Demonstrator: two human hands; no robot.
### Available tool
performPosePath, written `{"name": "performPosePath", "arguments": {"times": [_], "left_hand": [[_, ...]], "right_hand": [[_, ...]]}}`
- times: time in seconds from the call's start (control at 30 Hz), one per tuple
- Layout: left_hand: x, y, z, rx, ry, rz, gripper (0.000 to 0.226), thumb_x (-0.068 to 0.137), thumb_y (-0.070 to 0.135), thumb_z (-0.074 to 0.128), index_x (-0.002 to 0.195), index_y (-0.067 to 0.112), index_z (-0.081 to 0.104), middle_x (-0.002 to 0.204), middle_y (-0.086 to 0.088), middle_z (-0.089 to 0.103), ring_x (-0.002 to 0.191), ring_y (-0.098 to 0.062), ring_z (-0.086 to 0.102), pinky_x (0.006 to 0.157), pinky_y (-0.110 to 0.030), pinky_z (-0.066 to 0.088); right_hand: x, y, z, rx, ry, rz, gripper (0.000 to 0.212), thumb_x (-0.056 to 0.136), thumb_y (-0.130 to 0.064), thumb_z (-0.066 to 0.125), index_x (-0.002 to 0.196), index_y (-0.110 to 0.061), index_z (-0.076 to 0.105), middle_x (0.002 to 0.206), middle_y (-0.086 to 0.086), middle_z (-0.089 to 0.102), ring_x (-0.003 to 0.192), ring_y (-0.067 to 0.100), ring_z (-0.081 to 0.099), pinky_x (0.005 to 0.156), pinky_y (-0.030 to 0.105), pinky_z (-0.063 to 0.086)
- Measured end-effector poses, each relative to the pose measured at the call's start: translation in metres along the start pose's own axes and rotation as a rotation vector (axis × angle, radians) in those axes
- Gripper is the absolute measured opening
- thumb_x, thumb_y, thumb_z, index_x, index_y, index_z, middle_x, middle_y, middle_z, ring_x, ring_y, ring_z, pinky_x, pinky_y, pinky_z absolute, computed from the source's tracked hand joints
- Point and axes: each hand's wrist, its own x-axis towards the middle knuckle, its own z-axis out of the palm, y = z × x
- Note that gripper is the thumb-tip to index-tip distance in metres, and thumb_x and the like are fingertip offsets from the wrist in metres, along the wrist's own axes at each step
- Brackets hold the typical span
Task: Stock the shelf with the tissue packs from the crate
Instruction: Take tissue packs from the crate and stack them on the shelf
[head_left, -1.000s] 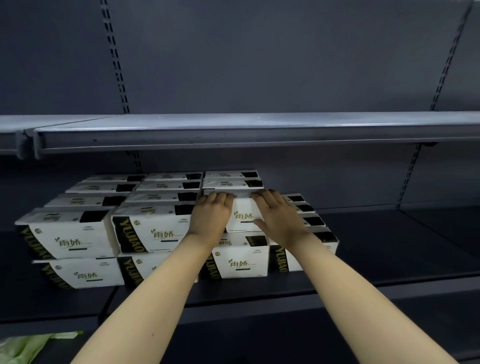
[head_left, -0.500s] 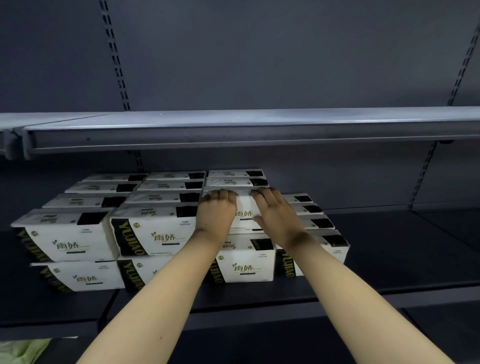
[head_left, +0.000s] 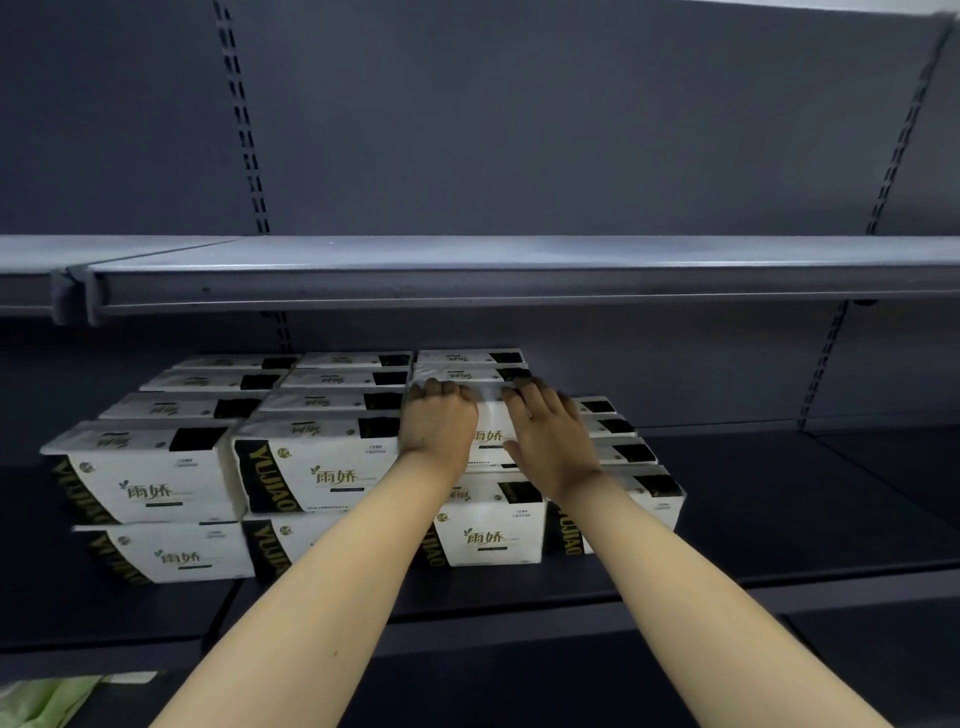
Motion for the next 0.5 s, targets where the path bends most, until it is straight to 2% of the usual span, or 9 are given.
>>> {"name": "performPosePath", "arguments": {"times": [0.1, 0.2, 0.33, 0.5], "left_hand": [[-0.010, -0.005, -0.005, -0.036, 0.006, -0.001, 0.056, 0.092, 0.023, 0.055, 0.140, 0.006, 0.030, 0.141, -0.011, 0.039, 0.132, -0.028, 0.031, 0.112, -0.041, 0.022], [-0.028, -0.012, -0.009, -0.056, 0.044, 0.017, 0.064, 0.094, 0.031, 0.049, 0.145, 0.006, 0.019, 0.149, -0.012, 0.026, 0.139, -0.029, 0.018, 0.114, -0.044, 0.013], [-0.062, -0.024, -0.011, -0.099, 0.104, 0.038, 0.072, 0.094, 0.036, 0.046, 0.149, 0.007, 0.008, 0.156, -0.015, 0.007, 0.144, -0.030, 0.002, 0.115, -0.047, 0.008], [-0.099, -0.043, -0.002, -0.056, 0.183, 0.032, 0.088, 0.090, 0.040, 0.055, 0.150, 0.010, -0.001, 0.157, -0.017, -0.002, 0.145, -0.031, -0.002, 0.115, -0.050, 0.006]], "right_hand": [[-0.005, -0.005, -0.012, -0.034, 0.008, 0.011, 0.066, 0.055, -0.017, 0.087, 0.113, -0.003, 0.061, 0.114, 0.014, 0.061, 0.107, 0.034, 0.059, 0.086, 0.051, 0.050], [-0.014, -0.014, -0.024, -0.069, 0.024, 0.017, 0.067, 0.049, -0.020, 0.089, 0.109, -0.004, 0.064, 0.112, 0.014, 0.064, 0.103, 0.033, 0.062, 0.083, 0.049, 0.052], [-0.032, -0.033, -0.034, -0.081, -0.014, 0.006, 0.068, 0.045, -0.021, 0.090, 0.107, -0.003, 0.066, 0.115, 0.015, 0.064, 0.103, 0.035, 0.062, 0.082, 0.050, 0.052], [-0.055, -0.064, -0.044, -0.125, -0.101, -0.016, 0.075, 0.043, -0.024, 0.091, 0.112, -0.009, 0.065, 0.122, 0.016, 0.060, 0.110, 0.038, 0.058, 0.084, 0.053, 0.051]]}}
